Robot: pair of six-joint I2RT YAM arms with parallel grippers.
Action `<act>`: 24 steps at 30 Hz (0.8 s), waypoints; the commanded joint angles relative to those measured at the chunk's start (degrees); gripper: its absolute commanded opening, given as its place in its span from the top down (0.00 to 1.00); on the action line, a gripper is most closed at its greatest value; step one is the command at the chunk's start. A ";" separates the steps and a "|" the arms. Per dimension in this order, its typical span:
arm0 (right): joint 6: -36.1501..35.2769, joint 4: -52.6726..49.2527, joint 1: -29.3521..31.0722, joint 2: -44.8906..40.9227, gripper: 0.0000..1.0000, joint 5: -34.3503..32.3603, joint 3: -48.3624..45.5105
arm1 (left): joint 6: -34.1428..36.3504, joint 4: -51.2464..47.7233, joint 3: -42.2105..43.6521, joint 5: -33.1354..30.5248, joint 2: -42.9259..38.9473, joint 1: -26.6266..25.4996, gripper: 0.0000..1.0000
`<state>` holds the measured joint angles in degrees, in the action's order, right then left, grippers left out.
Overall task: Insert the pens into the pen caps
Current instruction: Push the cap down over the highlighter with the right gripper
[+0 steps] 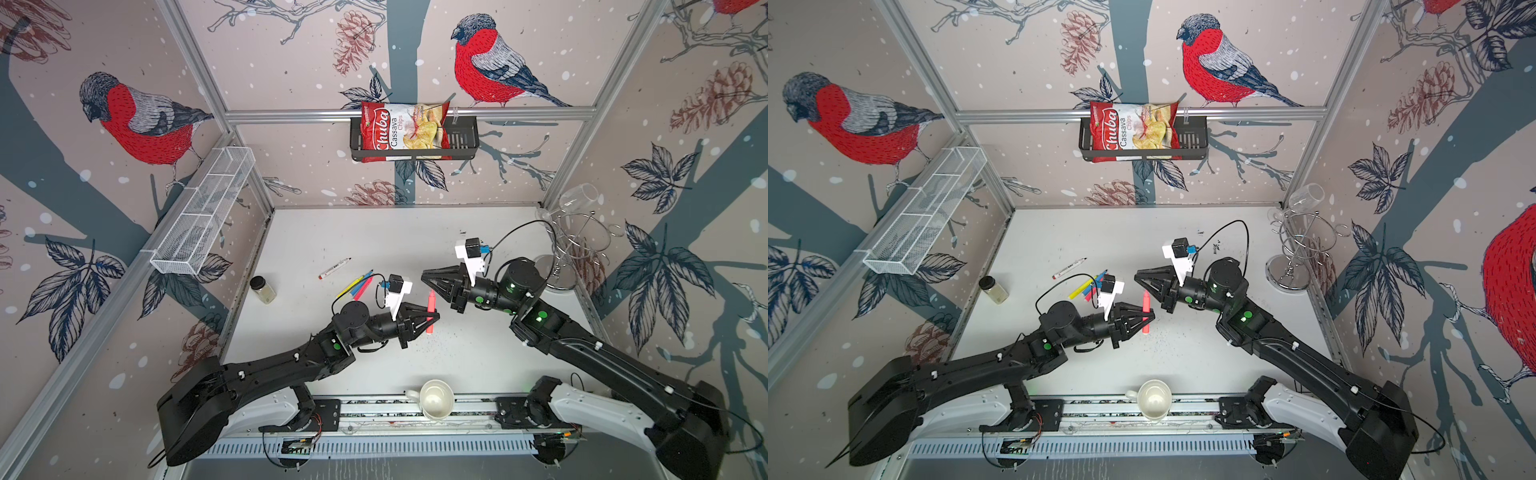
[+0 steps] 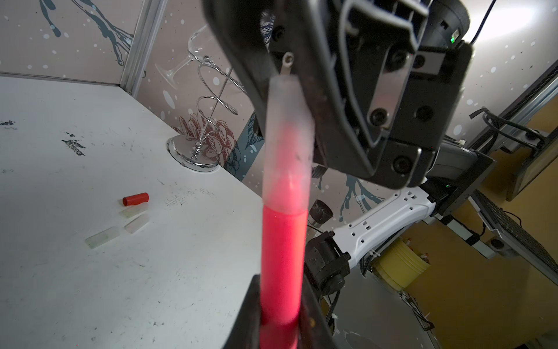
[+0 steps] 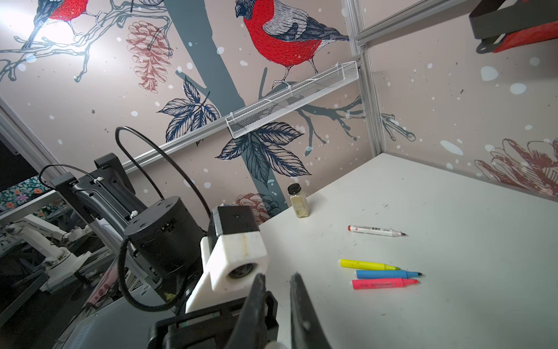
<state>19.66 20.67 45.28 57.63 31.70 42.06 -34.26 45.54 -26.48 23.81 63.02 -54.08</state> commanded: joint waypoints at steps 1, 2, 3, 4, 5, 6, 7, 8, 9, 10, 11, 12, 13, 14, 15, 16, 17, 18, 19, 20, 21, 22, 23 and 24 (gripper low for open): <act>-0.90 -11.78 1.11 0.42 1.00 4.79 -1.02 | -0.76 14.62 -2.38 -4.05 -1.17 1.43 1.00; -0.95 -11.91 1.15 0.47 1.00 4.64 -1.06 | -0.78 14.37 -2.53 -4.02 -1.24 1.61 1.00; -1.03 -11.96 1.37 0.56 1.00 4.39 -1.15 | -0.64 14.16 -2.82 -3.85 -1.45 1.81 1.00; -1.03 -12.03 1.61 0.69 1.00 3.97 -1.19 | -0.59 13.90 -2.98 -3.70 -1.58 2.03 1.00; -1.03 -12.05 1.80 0.81 1.00 3.63 -1.28 | -0.59 13.72 -3.20 -3.46 -1.70 2.26 1.00; -1.03 -11.98 1.98 0.91 1.00 3.55 -1.43 | -0.48 13.61 -3.36 -3.29 -1.81 2.42 1.00; -1.03 -11.87 2.26 1.05 1.00 3.63 -1.67 | -0.50 13.53 -3.57 -3.02 -1.94 2.73 1.00; -1.12 -11.87 2.51 1.18 1.00 3.54 -1.76 | -0.52 13.44 -3.89 -2.75 -1.98 2.90 1.00; -1.13 -11.79 2.78 1.33 1.00 3.46 -1.85 | -0.38 13.14 -4.22 -2.53 -2.07 3.10 1.00; -1.20 -11.72 3.09 1.44 1.00 3.46 -2.02 | -0.37 12.92 -4.60 -2.33 -2.17 3.18 1.00; -1.30 -11.70 3.23 1.49 1.00 3.41 -2.15 | -0.19 12.74 -4.87 -2.20 -2.33 3.35 1.00; -1.36 -11.62 3.41 1.54 1.00 3.29 -2.47 | -0.05 12.55 -5.22 -2.02 -2.34 3.44 1.00; -1.47 -11.61 3.50 1.58 1.00 3.19 -2.56 | 0.02 12.39 -5.44 -1.85 -2.45 3.54 1.00; -1.53 -11.70 3.57 1.61 1.00 3.19 -2.68 | 0.23 12.21 -5.63 -1.73 -2.65 3.64 1.00; -1.56 -11.78 3.58 1.70 1.00 3.04 -2.87 | 0.37 12.00 -5.77 -1.67 -2.85 3.81 1.00; -1.64 -11.83 3.59 1.63 1.00 2.94 -2.95 | 0.48 11.86 -5.85 -1.66 -3.05 3.89 1.00; -1.76 -11.93 3.59 1.61 1.00 2.79 -3.08 | 0.43 11.77 -5.92 -1.67 -3.41 4.11 1.00; -1.75 -11.88 3.67 1.61 1.00 2.75 -3.13 | 0.48 11.69 -5.81 -1.66 -3.72 4.33 1.00; -1.68 -11.89 3.68 1.55 1.00 2.73 -3.20 | 0.48 11.60 -5.85 -1.67 -3.93 4.44 1.00; -1.69 -11.80 3.68 1.53 1.00 2.70 -3.30 | 0.51 11.46 -5.79 -1.67 -4.25 4.56 1.00; -1.73 -11.79 3.73 1.52 1.00 2.69 -3.40 | 0.60 11.34 -5.82 -1.80 -4.51 4.65 1.00; -1.75 -11.75 3.77 1.54 1.00 2.58 -3.49 | 0.61 11.16 -5.79 -1.85 -4.75 4.70 1.00; -1.67 -11.62 3.75 1.55 1.00 2.57 -3.52 | 0.66 11.14 -5.84 -1.91 -4.92 4.78 1.00; -1.62 -11.46 3.77 1.57 1.00 2.57 -3.63 | 0.68 11.06 -5.78 -1.92 -5.16 4.86 1.00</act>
<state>19.53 25.30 48.21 58.67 26.37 39.62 -33.41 31.40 -30.13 29.89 59.16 -50.17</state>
